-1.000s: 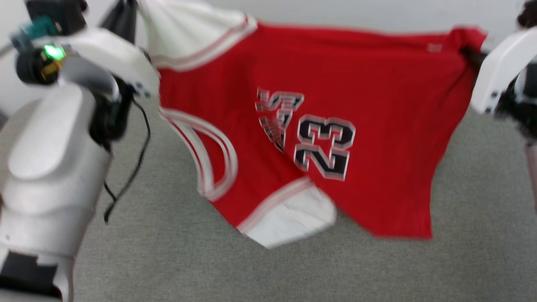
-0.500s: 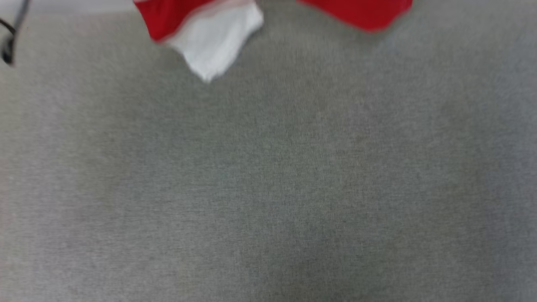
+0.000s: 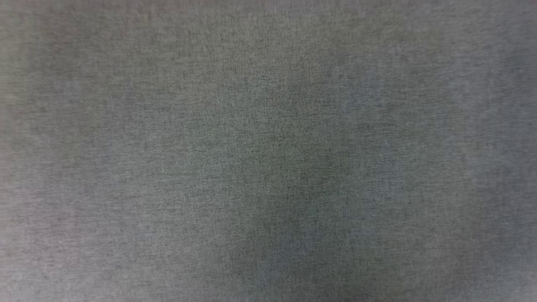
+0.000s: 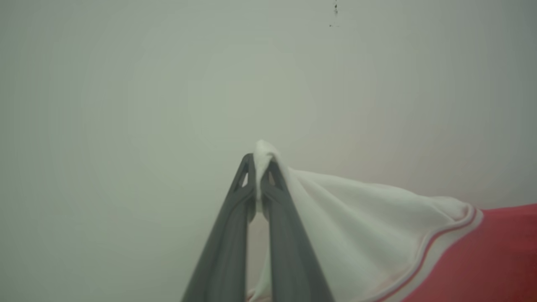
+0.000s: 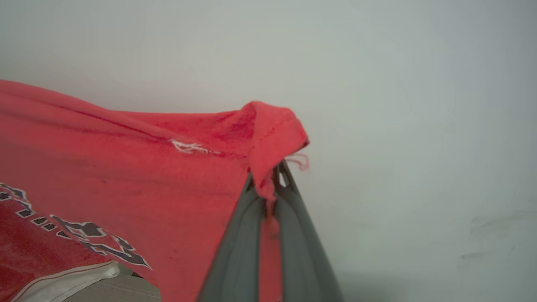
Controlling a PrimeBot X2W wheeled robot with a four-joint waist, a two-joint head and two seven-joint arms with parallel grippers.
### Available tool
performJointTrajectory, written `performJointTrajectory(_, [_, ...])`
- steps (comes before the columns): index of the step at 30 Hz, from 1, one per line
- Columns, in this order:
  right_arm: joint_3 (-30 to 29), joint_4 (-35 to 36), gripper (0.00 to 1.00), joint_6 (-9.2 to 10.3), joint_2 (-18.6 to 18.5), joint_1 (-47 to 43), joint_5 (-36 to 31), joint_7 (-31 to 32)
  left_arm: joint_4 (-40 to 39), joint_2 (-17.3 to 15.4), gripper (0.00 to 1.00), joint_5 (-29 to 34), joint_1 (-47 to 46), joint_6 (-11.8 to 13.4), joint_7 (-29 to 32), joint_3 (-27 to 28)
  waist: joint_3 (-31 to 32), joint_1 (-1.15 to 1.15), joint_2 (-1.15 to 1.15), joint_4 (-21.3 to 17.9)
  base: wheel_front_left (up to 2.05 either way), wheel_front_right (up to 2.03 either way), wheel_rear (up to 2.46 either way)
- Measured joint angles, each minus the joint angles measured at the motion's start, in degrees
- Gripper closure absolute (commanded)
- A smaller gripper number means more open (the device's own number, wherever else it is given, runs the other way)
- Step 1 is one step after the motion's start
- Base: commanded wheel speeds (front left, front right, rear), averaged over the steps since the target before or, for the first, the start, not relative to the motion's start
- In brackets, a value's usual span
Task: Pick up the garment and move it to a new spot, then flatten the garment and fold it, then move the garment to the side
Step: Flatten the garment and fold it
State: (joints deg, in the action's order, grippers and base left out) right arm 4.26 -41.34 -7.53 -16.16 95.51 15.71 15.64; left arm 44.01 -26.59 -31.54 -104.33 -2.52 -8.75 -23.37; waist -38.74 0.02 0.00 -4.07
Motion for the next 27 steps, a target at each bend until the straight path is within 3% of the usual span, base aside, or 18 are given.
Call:
performJointTrajectory(7, [3.56,-6.81,1.0,0.01,1.21,2.48,1.97,-2.54,3.35,1.35,1.0,-1.85,3.15,-0.89,-0.25,-0.12,-4.44,0.0,0.0,0.57,0.0,0.0,0.0])
performJointTrajectory(14, [8.16,-11.16,1.0,0.01,1.7,1.1,5.54,-5.8,8.02,3.66,1.0,-4.69,9.03,-2.65,-1.44,-0.31,-3.08,-0.01,0.0,1.76,0.0,0.0,0.0])
performJointTrajectory(27, [16.78,-9.61,1.0,0.01,-1.07,-28.76,17.25,-10.13,11.71,8.02,1.0,-13.21,39.32,-4.54,-4.59,0.76,12.29,-0.03,0.0,3.64,0.0,0.0,0.0])
